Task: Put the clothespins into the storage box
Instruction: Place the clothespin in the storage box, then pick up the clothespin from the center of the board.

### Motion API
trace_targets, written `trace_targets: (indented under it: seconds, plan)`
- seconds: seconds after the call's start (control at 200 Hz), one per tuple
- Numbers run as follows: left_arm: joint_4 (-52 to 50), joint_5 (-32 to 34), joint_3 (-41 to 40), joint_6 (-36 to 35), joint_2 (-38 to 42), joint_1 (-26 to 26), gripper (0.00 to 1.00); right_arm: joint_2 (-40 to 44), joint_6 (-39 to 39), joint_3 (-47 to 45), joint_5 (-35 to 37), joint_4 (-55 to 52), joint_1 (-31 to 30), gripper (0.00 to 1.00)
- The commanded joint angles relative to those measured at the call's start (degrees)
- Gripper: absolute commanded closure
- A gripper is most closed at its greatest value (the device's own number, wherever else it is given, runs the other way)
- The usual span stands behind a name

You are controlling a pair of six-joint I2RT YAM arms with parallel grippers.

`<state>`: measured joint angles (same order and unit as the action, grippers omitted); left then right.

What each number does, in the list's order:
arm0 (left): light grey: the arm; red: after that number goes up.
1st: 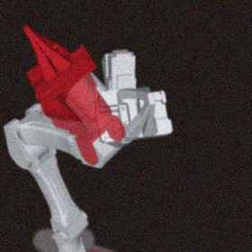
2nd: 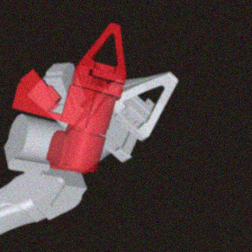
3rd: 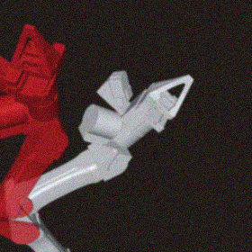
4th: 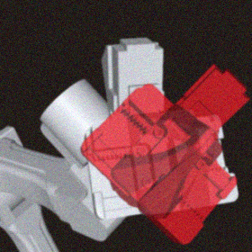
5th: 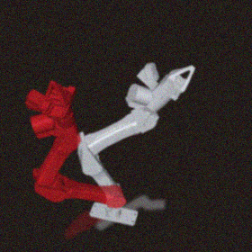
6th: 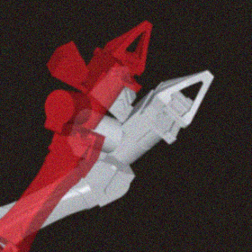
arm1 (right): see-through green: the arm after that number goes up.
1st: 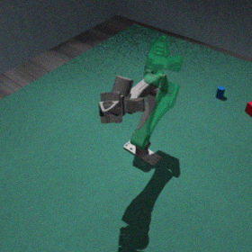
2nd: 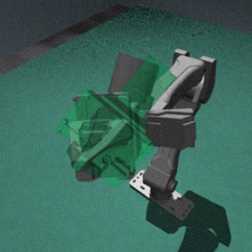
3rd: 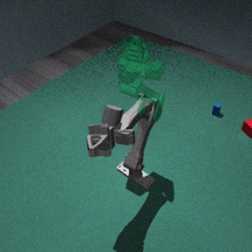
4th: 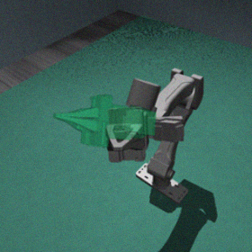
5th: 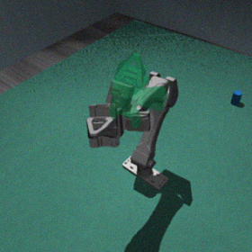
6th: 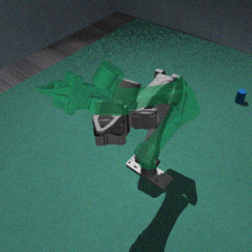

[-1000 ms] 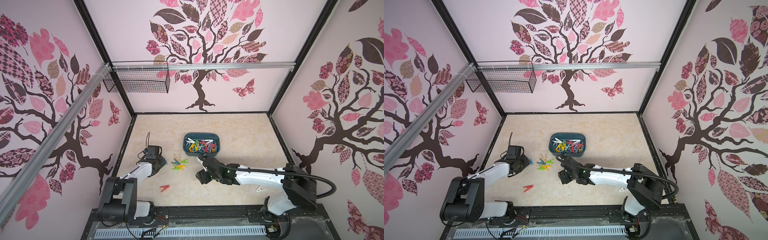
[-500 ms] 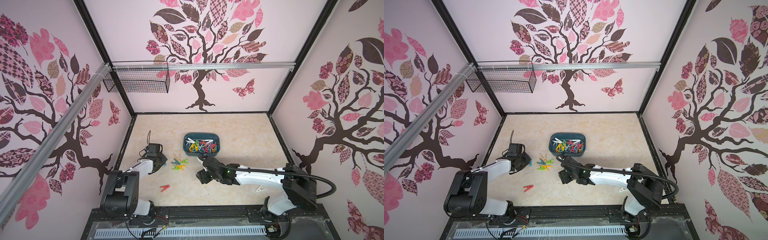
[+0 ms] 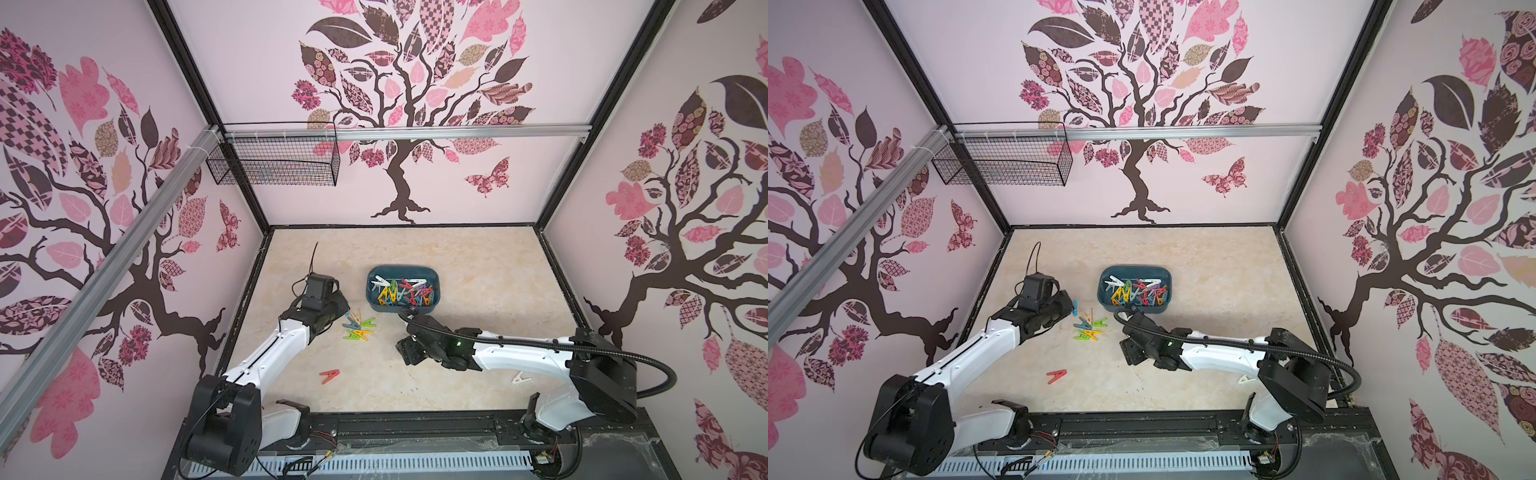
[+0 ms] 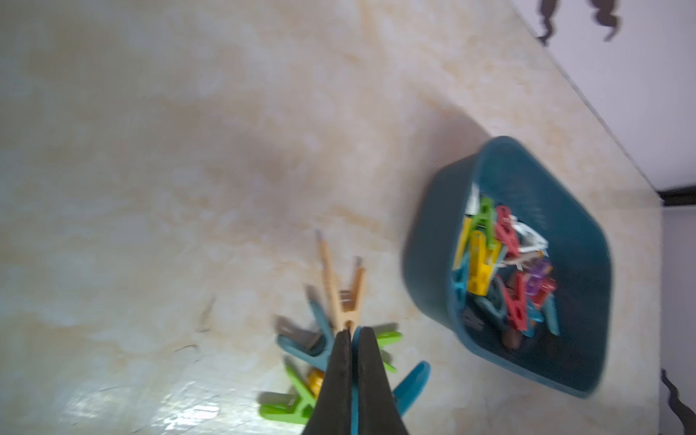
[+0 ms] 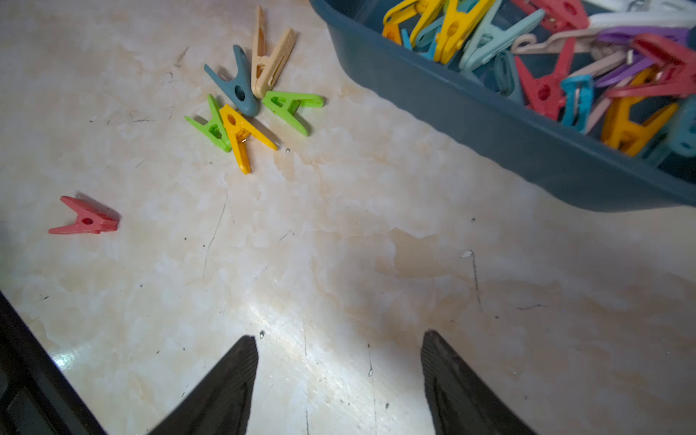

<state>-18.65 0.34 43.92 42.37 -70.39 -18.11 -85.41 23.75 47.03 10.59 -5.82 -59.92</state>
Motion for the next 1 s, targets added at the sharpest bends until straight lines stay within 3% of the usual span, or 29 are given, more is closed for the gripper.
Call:
trace_targets:
  seconds: [0.0,0.155,0.285,0.415,0.54,0.8,0.99]
  plan:
    - [0.5,-0.1,5.3,-4.5,-1.7,-4.2,0.99,5.2,-0.3,-1.9,3.7,-1.3,1.8,0.27]
    - [1.3,-2.3,12.7,-10.3,-10.7,-9.3,0.98,8.5,0.2,-4.5,1.3,-0.5,6.6,0.27]
    - [3.2,-2.0,16.8,-13.3,-17.1,-10.9,0.96,9.3,-0.5,-4.4,1.6,-1.3,7.1,0.27]
    - [1.4,-0.6,20.3,-15.3,-20.2,-11.0,0.77,9.2,0.5,-4.5,0.2,-1.4,7.1,0.27]
    - [0.8,0.9,19.4,-16.3,-17.2,-10.9,0.68,9.1,1.2,-5.1,-1.7,-0.5,7.0,0.28]
    - [-4.6,4.5,10.2,-14.1,-4.9,-10.7,0.68,6.5,0.2,-3.5,-4.0,-0.2,5.6,0.29]
    - [-11.7,3.2,1.1,-7.6,4.6,-10.4,0.68,4.1,-0.6,-2.2,-4.3,-0.6,2.6,0.29]
